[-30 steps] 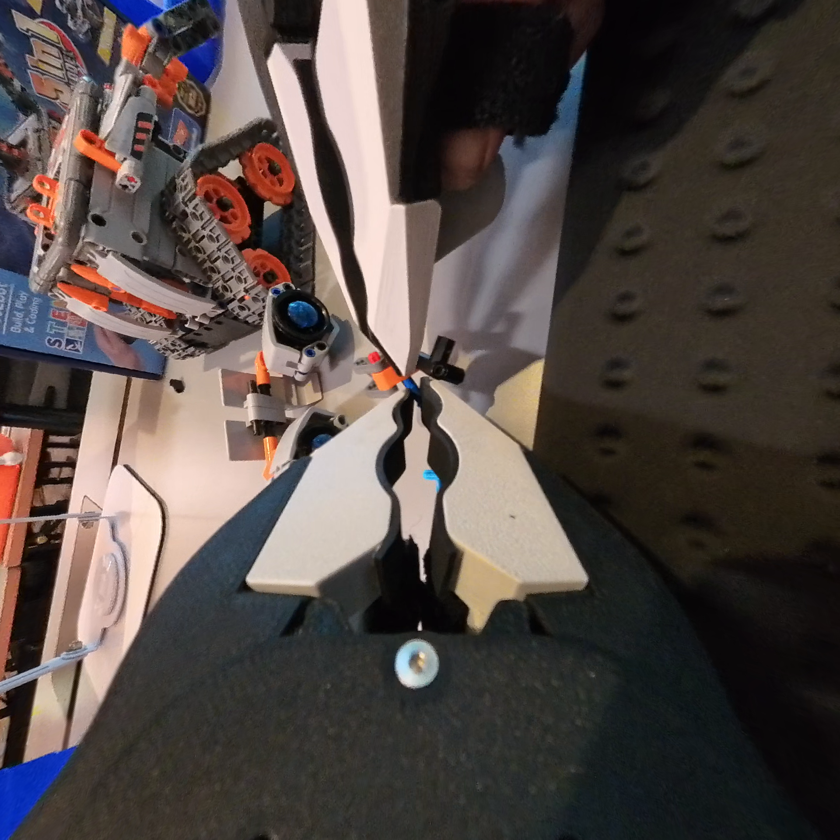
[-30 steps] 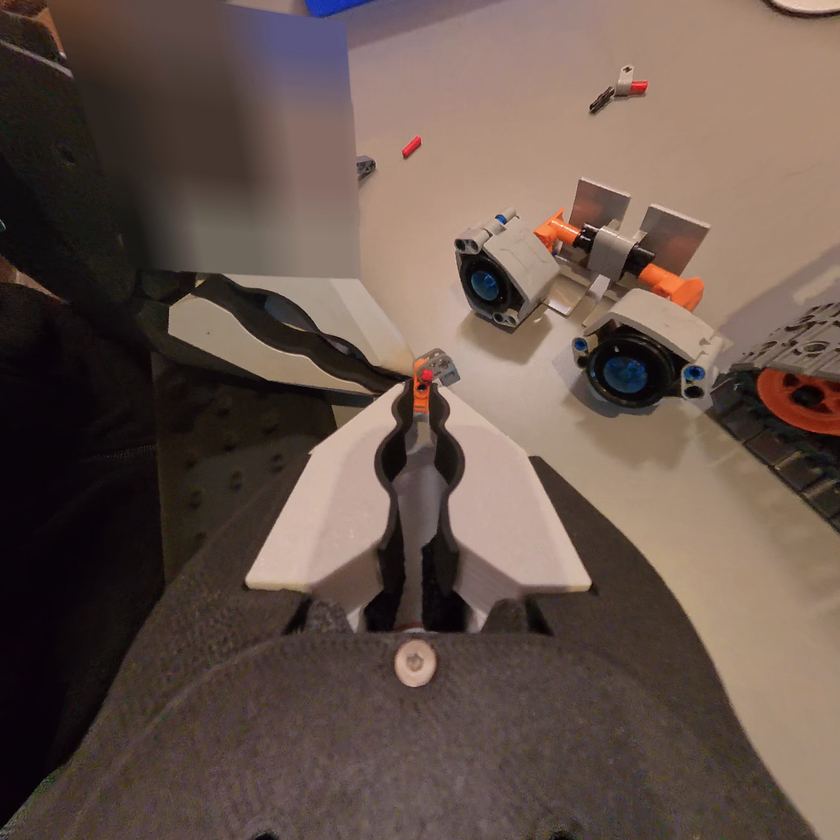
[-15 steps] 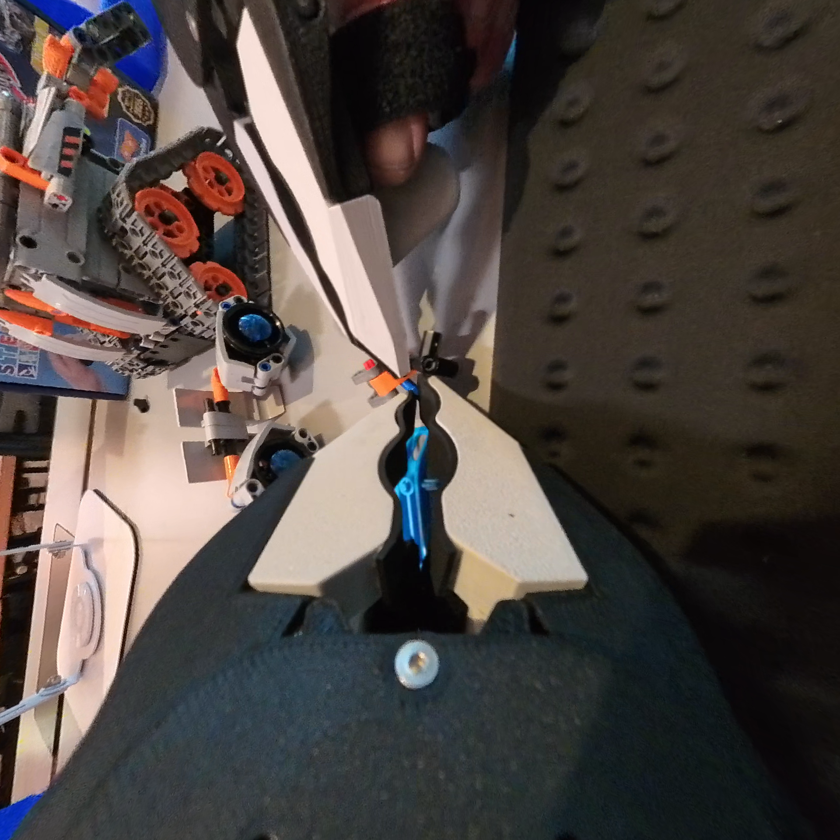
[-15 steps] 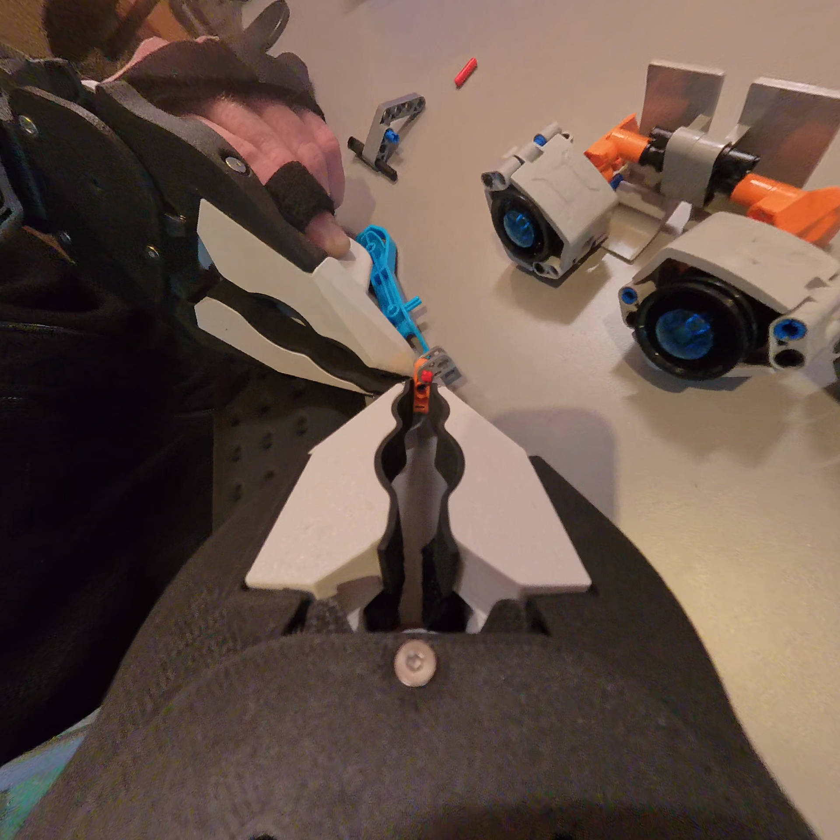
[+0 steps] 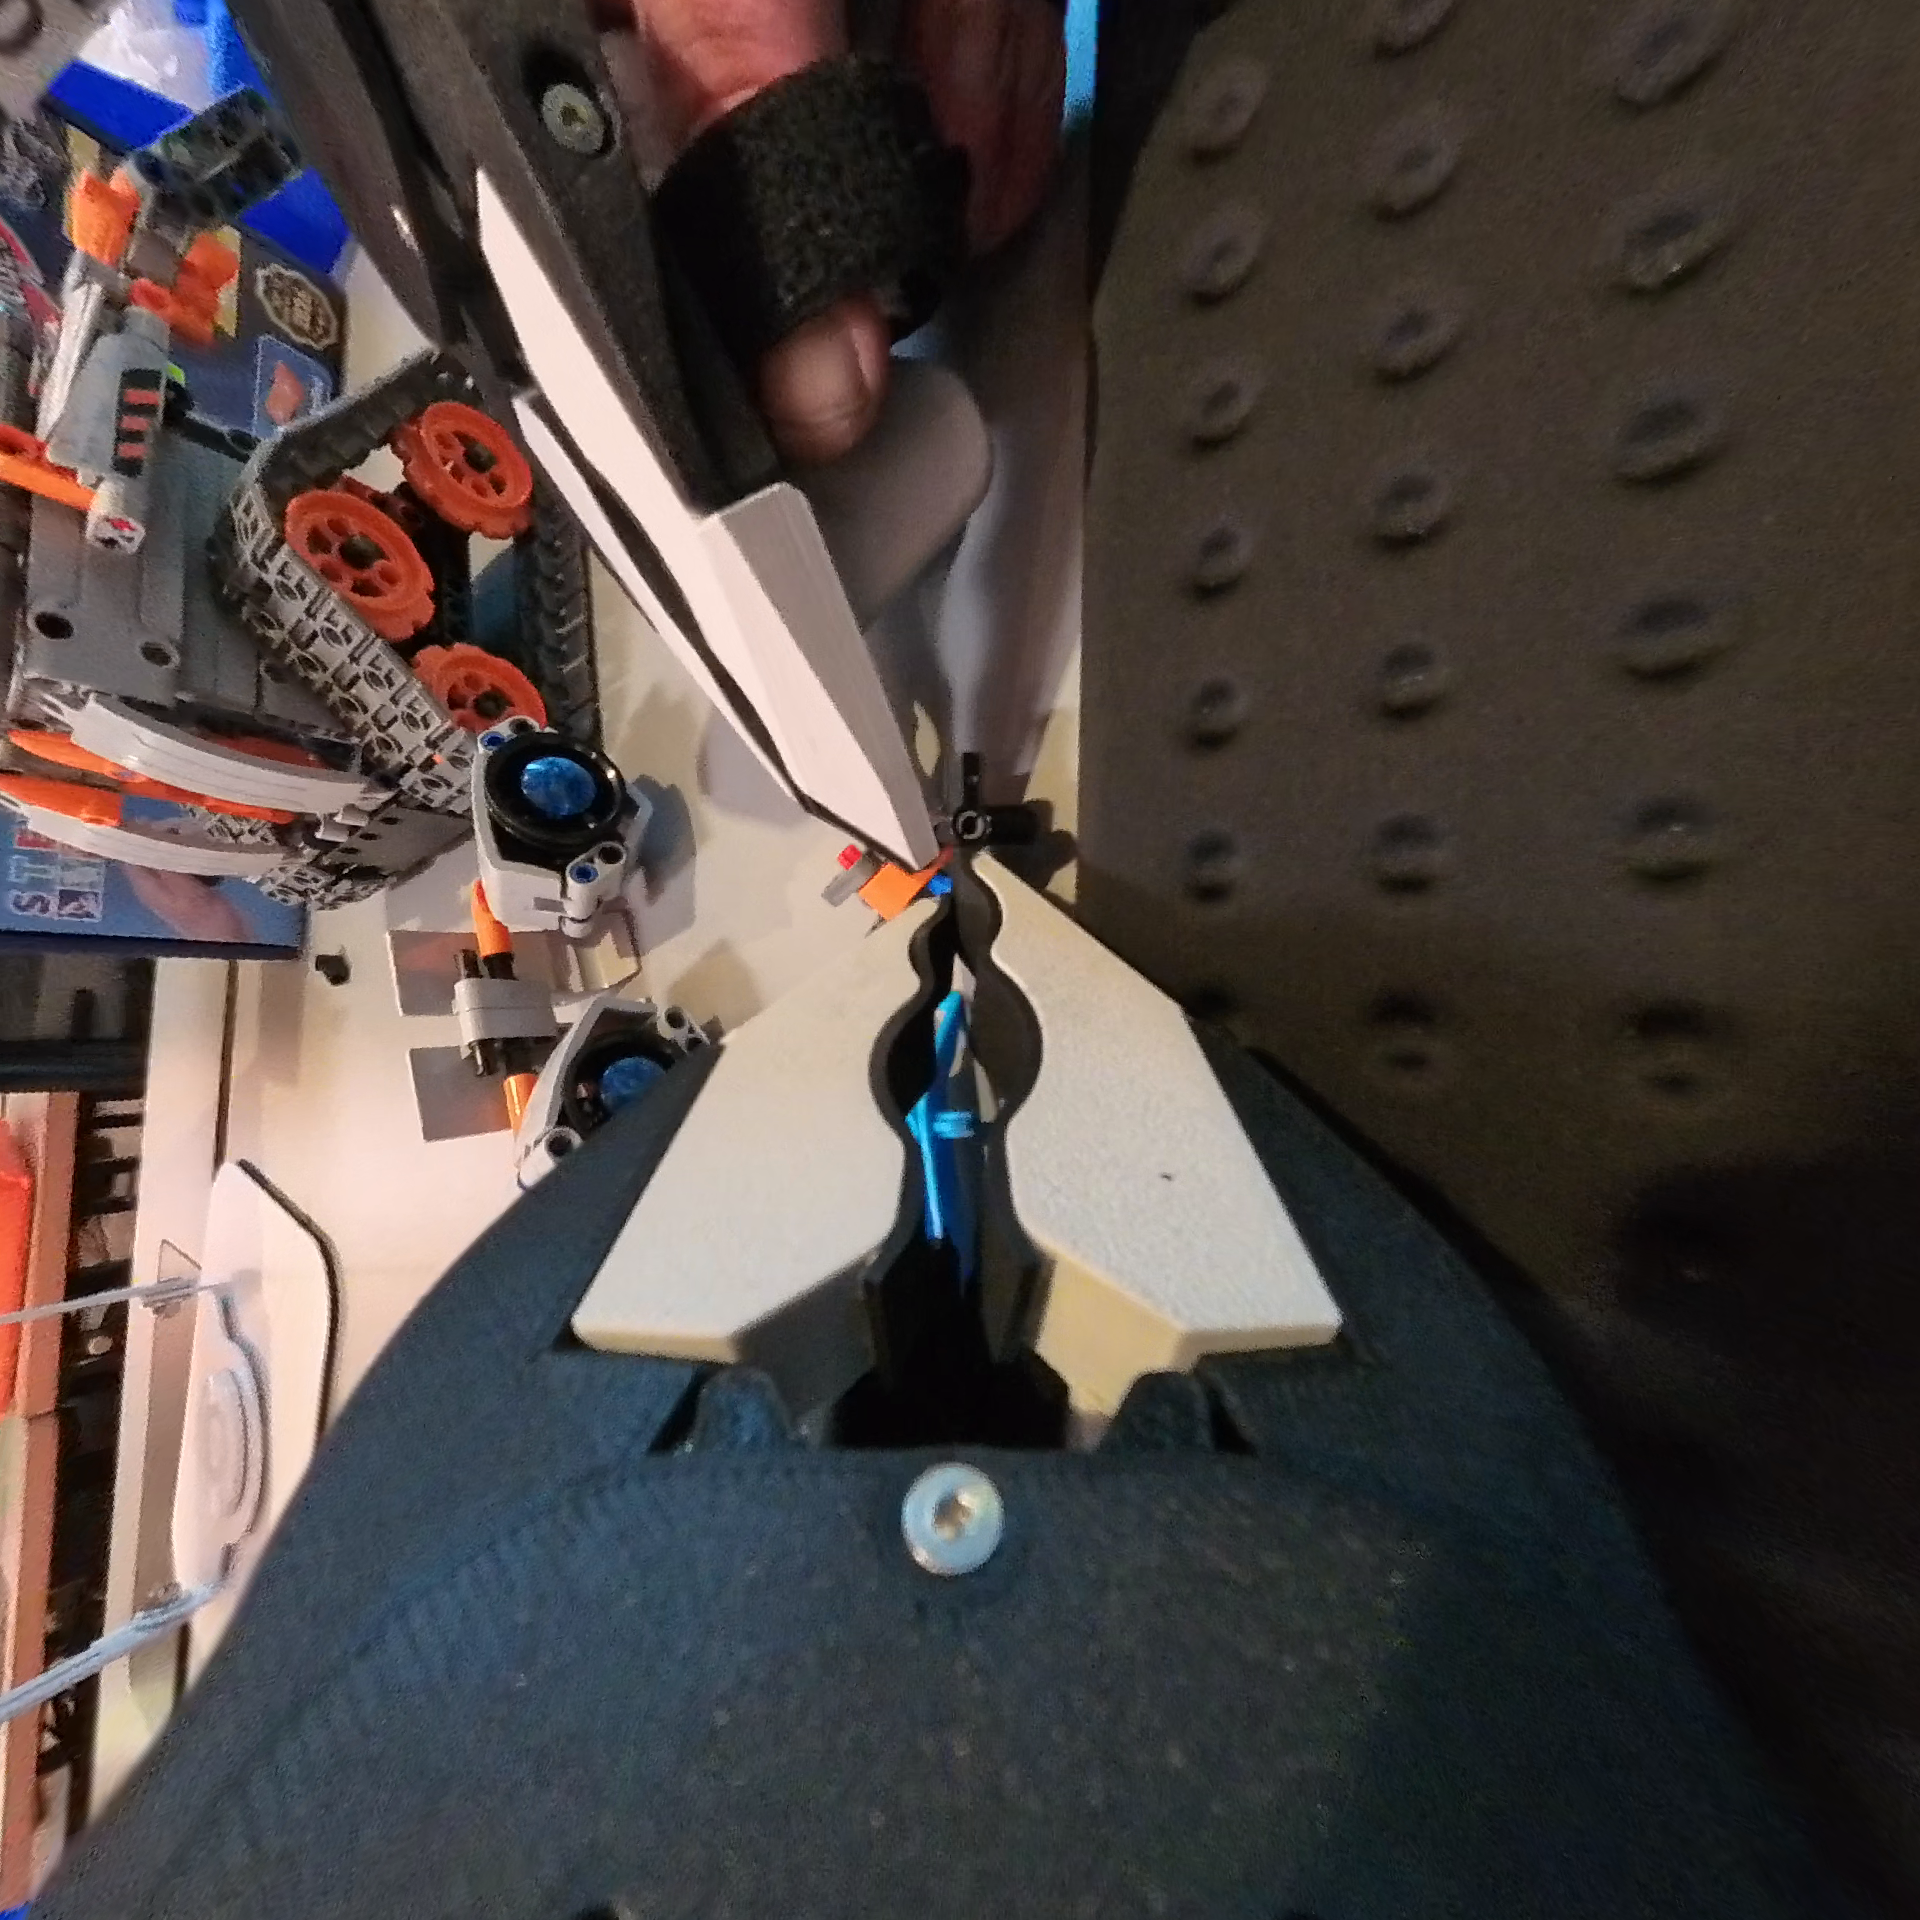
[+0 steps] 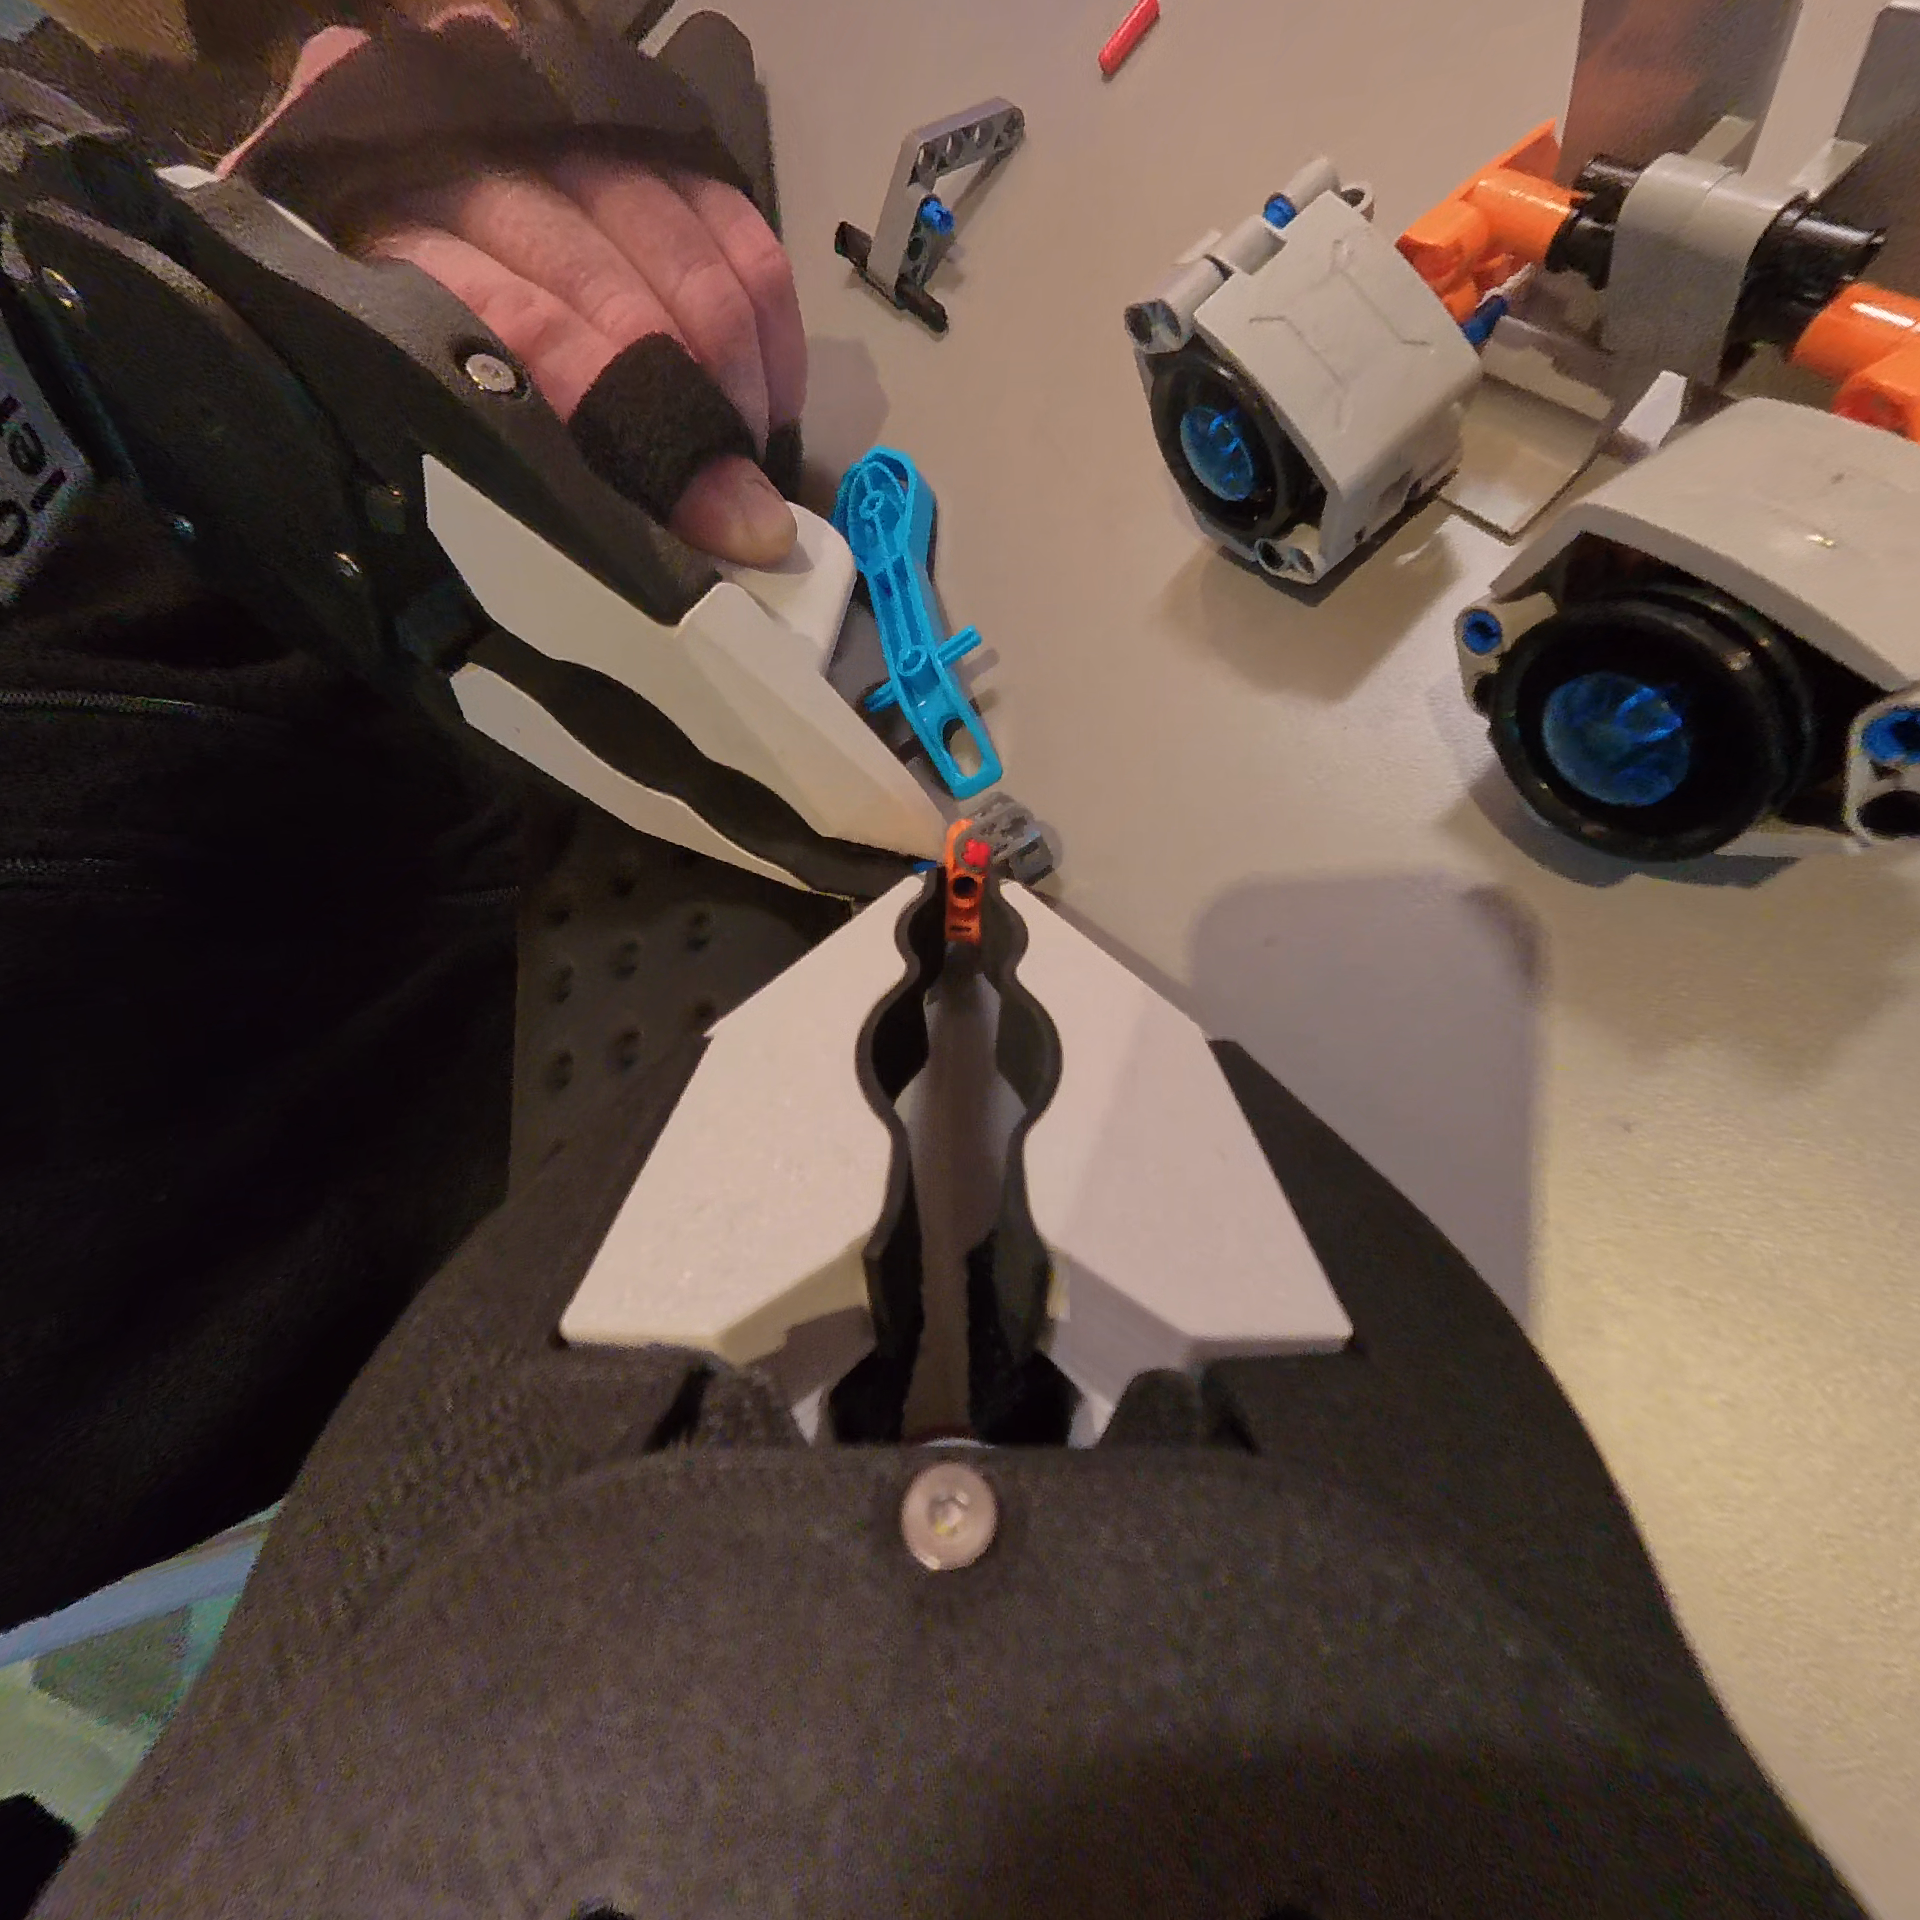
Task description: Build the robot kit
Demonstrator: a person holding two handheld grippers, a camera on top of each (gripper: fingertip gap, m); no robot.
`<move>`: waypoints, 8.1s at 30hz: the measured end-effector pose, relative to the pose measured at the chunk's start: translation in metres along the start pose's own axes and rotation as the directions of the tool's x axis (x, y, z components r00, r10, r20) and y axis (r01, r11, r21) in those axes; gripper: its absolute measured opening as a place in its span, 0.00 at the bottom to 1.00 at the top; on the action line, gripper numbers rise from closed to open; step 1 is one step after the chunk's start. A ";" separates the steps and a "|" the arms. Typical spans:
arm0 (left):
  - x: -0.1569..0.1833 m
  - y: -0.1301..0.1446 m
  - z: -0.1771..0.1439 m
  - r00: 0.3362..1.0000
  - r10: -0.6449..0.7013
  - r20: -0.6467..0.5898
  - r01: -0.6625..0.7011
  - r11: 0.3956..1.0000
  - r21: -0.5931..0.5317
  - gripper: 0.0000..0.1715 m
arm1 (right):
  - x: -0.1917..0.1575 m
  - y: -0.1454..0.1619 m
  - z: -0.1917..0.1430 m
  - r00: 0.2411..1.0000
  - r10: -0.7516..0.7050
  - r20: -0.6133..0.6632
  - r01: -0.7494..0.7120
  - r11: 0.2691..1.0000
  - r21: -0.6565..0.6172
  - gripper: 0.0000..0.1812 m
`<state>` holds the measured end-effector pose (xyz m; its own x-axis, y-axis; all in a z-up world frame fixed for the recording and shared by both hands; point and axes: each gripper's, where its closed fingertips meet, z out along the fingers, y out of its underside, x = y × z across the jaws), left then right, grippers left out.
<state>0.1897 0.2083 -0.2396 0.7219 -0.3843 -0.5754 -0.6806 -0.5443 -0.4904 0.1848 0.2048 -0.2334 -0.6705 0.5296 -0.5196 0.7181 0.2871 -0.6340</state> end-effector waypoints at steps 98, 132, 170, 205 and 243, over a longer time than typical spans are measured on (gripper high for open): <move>-0.021 -0.007 0.023 0.993 -0.103 0.058 0.103 0.995 -0.002 0.09 | -0.070 0.427 -0.175 0.505 0.648 -0.570 -0.071 0.689 0.721 0.14; -0.051 0.008 0.045 0.954 -0.080 0.289 0.136 0.975 -0.178 0.00 | 0.061 0.927 0.289 0.221 0.763 -0.607 -0.735 0.539 0.410 0.07; -0.067 -0.046 -0.003 0.940 -0.146 0.307 0.097 0.981 0.169 0.35 | -0.143 0.274 -0.201 0.487 0.280 -0.827 0.422 0.753 0.504 0.02; -0.021 -0.060 0.064 0.781 -0.140 -0.609 0.043 0.984 -0.171 0.12 | 0.029 0.082 -0.100 0.933 -0.032 -0.358 -0.015 0.992 -0.128 0.02; -0.030 -0.111 0.028 0.953 0.122 -0.276 -0.026 0.944 0.329 0.02 | -0.012 0.031 -0.118 0.959 -0.021 -0.283 0.097 0.961 0.258 0.07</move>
<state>0.2400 0.3011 -0.1870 0.6393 -0.6391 -0.4277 -0.7022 -0.2583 -0.6635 0.2375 0.3010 -0.1794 -0.6055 0.7275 -0.3228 0.5770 0.1219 -0.8076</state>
